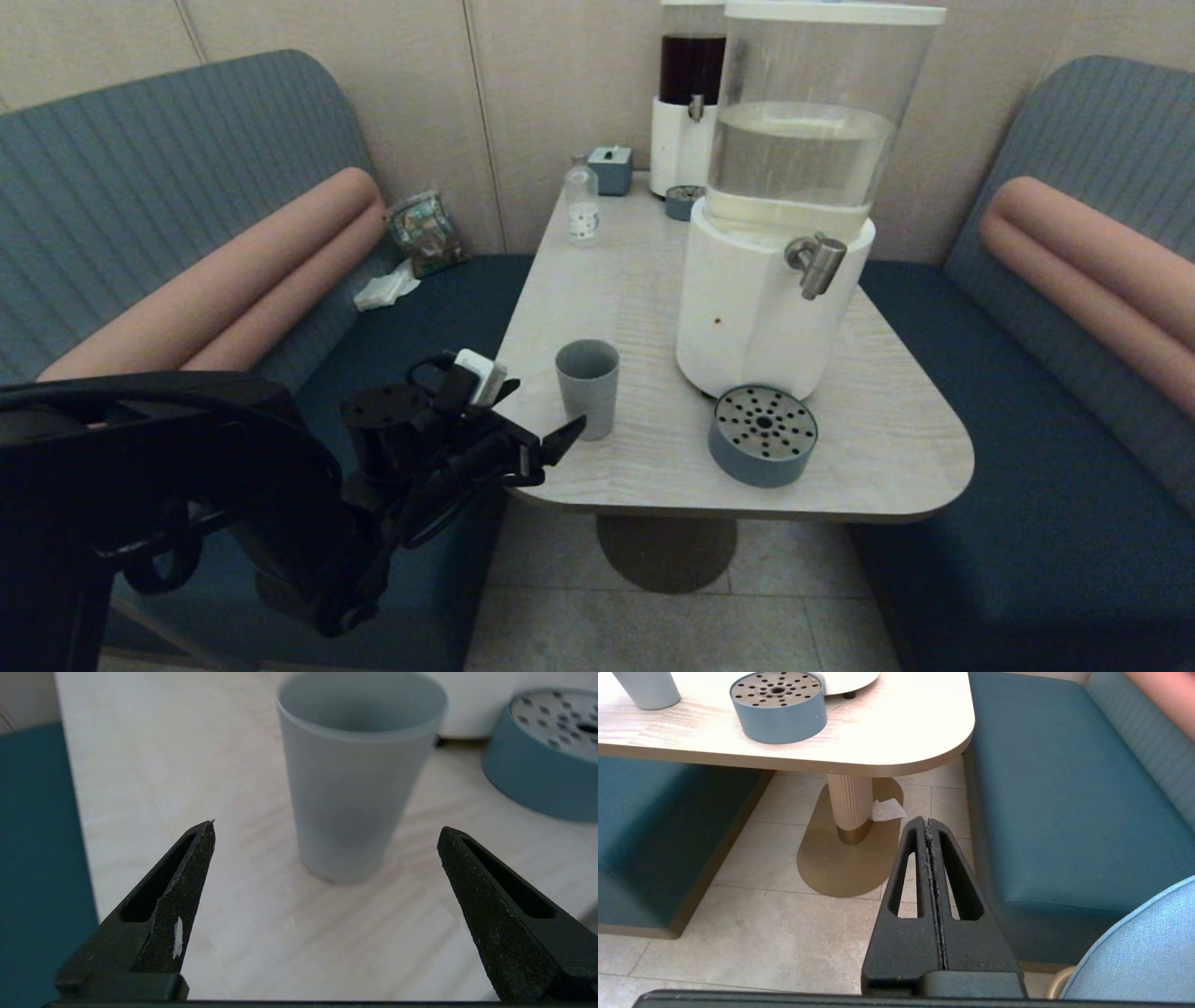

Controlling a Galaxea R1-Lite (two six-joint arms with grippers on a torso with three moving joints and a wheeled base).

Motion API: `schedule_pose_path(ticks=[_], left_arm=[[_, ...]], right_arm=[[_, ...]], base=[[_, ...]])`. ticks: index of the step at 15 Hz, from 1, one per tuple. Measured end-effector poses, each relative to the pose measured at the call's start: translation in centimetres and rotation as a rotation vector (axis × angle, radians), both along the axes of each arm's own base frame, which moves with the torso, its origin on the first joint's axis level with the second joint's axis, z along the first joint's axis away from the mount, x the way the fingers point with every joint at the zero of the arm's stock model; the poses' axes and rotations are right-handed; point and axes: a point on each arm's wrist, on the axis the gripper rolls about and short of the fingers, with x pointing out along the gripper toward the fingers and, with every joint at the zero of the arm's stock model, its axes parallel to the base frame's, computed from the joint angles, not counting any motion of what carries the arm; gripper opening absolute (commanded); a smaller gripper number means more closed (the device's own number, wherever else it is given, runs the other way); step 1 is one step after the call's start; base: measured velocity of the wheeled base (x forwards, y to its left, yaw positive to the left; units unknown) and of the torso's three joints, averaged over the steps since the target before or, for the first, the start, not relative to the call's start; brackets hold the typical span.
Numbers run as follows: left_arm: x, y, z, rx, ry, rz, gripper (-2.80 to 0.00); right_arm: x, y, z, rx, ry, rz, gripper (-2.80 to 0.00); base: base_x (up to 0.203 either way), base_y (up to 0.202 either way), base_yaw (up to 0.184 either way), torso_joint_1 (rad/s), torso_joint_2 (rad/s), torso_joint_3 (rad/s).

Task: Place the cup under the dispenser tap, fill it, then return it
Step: Pick up the cup

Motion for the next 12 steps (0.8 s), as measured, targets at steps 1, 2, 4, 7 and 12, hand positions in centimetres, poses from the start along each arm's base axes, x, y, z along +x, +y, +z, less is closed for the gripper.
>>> schedule_pose_path(ticks=[1, 2, 4, 7, 12], left_arm=[[0.1, -0.1, 0.0, -0.002, -0.005, 0.0, 0.0], [0.2, -0.3, 0.0, -0.002, -0.008, -0.005, 0.0], [0.4, -0.7, -0.2, -0.004, -0.01, -0.012, 0.0], [0.8, -1.1, -0.5, -0.005, -0.016, -0.006, 0.0], [1.3, -1.6, -0.6, -0.009, -0.028, -0.005, 0.0]], right_arm=[[0.0, 0.0, 0.0, 0.0, 0.0, 0.0, -2.8], [0.0, 0.0, 0.0, 0.0, 0.0, 0.0, -2.8], [0.0, 0.0, 0.0, 0.0, 0.0, -0.001, -2.8], [0.0, 0.0, 0.0, 0.0, 0.0, -0.001, -2.8], [0.0, 0.0, 0.0, 0.0, 0.0, 0.0, -2.8]], base=[[0.0, 0.0, 0.0, 0.0, 0.0, 0.0], [0.0, 0.0, 0.0, 0.0, 0.0, 0.0], [0.0, 0.0, 0.0, 0.0, 0.0, 0.0], [0.0, 0.0, 0.0, 0.0, 0.0, 0.0], [0.0, 0.0, 0.0, 0.0, 0.0, 0.0]])
